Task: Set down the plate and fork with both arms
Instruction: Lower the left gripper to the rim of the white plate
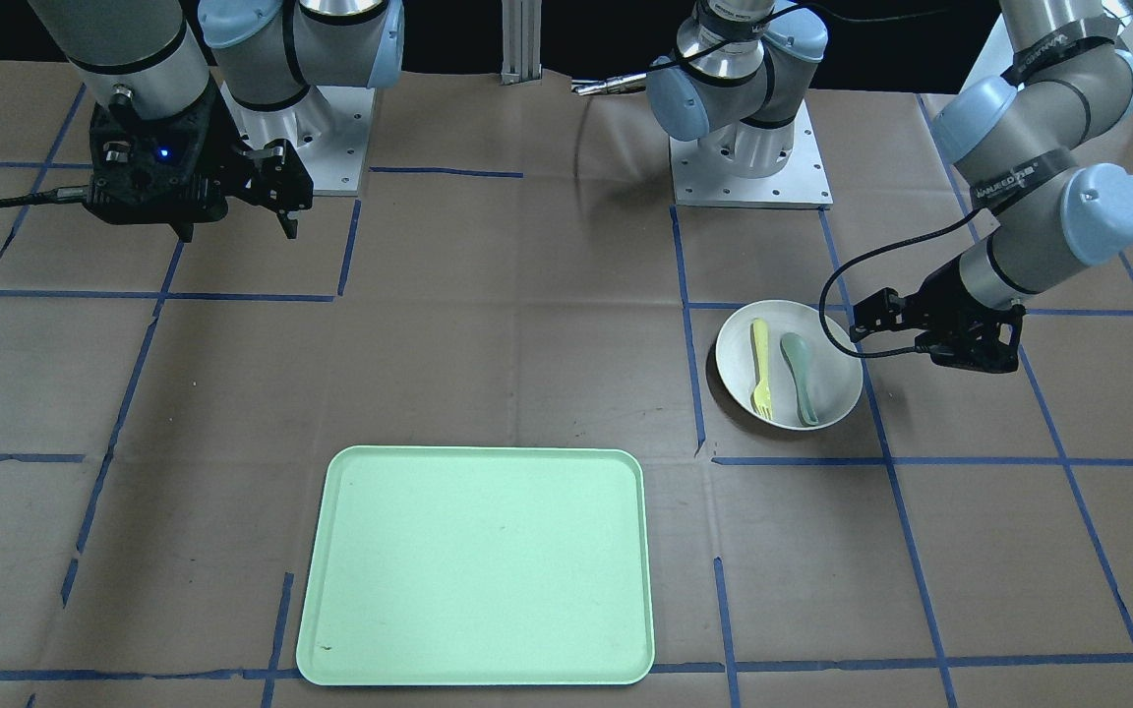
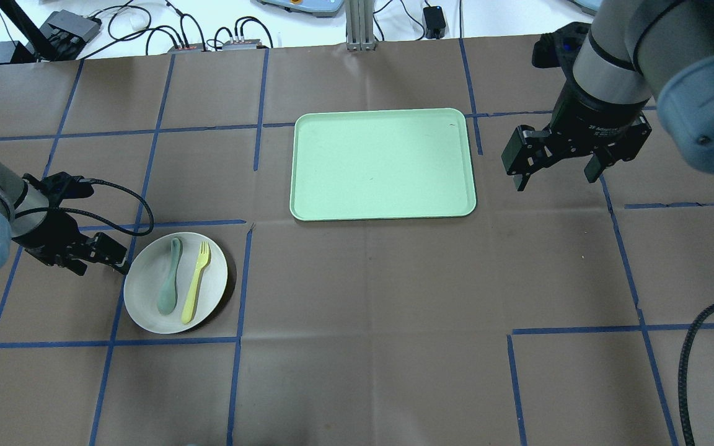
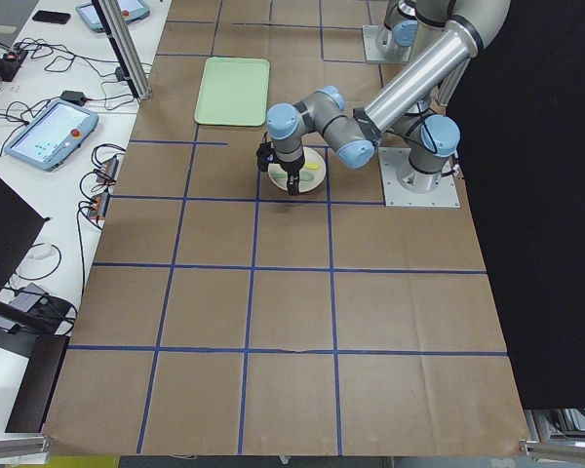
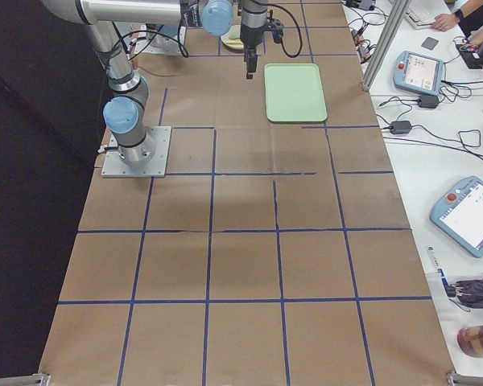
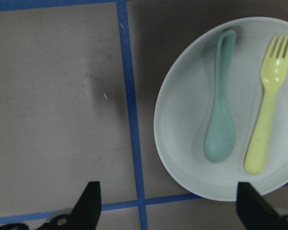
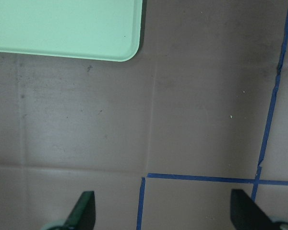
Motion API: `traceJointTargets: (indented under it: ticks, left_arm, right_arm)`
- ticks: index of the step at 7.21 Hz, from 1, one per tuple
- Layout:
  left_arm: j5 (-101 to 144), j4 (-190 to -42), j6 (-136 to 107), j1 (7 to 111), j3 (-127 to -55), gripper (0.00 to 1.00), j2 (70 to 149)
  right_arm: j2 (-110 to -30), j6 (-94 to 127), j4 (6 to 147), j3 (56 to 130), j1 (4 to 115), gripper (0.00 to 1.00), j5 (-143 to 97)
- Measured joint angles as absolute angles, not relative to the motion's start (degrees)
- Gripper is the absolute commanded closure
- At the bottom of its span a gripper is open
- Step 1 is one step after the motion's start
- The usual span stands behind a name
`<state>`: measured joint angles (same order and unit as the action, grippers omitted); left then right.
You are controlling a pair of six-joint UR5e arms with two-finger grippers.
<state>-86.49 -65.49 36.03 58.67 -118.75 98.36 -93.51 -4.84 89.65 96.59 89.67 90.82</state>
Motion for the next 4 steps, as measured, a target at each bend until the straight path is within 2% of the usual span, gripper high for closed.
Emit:
traceJointTargets:
  ticks: [3,4]
  left_arm:
    - [-83.12,-63.01,36.74,58.37,-119.01,0.14,101.83]
    - [-82.94,-62.17,36.75,58.11,-119.11,0.25,102.88]
  right_arm:
    - [-93.51,-4.76,89.65,96.59,89.73,0.00,90.81]
    - [-93.52,-4.75,89.65,96.59,89.73,0.00,90.83]
